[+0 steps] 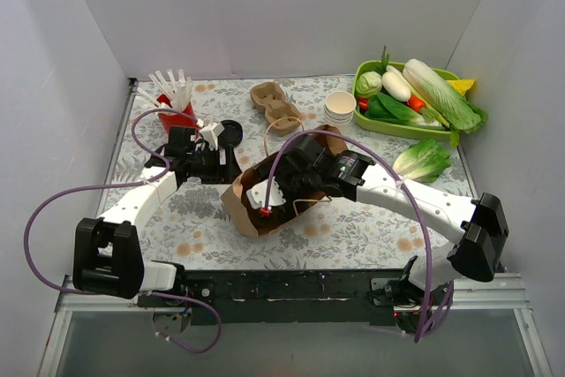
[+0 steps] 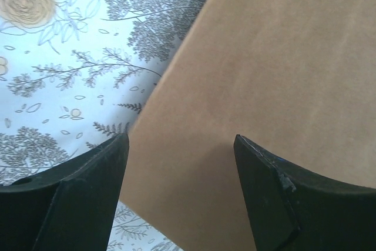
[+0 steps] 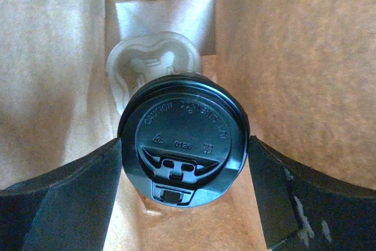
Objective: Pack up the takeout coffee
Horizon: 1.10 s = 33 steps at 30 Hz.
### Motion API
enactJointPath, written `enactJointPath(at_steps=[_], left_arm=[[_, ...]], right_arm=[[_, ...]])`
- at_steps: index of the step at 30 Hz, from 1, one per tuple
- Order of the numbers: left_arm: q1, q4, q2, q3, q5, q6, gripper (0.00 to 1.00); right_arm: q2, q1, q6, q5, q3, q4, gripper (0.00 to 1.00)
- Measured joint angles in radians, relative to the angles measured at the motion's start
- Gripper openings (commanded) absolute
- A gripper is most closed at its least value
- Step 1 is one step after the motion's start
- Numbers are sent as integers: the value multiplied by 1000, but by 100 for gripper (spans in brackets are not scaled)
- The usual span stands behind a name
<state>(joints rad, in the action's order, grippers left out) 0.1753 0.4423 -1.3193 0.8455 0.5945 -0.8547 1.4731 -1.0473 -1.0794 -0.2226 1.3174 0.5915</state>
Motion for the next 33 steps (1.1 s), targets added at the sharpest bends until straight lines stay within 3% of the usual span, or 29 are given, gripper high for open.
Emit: enactJointPath(at_steps=[12, 23, 33], left_arm=[[-26, -24, -47, 52, -52, 28, 73], [-30, 31, -101, 116, -53, 54, 73], [-31, 57, -113, 130, -54, 69, 73]], right_arm=[[-206, 5, -27, -51, -221, -49, 1], [-190, 35, -76, -93, -295, -182, 1], [-139, 92, -138, -222, -274, -190, 1]])
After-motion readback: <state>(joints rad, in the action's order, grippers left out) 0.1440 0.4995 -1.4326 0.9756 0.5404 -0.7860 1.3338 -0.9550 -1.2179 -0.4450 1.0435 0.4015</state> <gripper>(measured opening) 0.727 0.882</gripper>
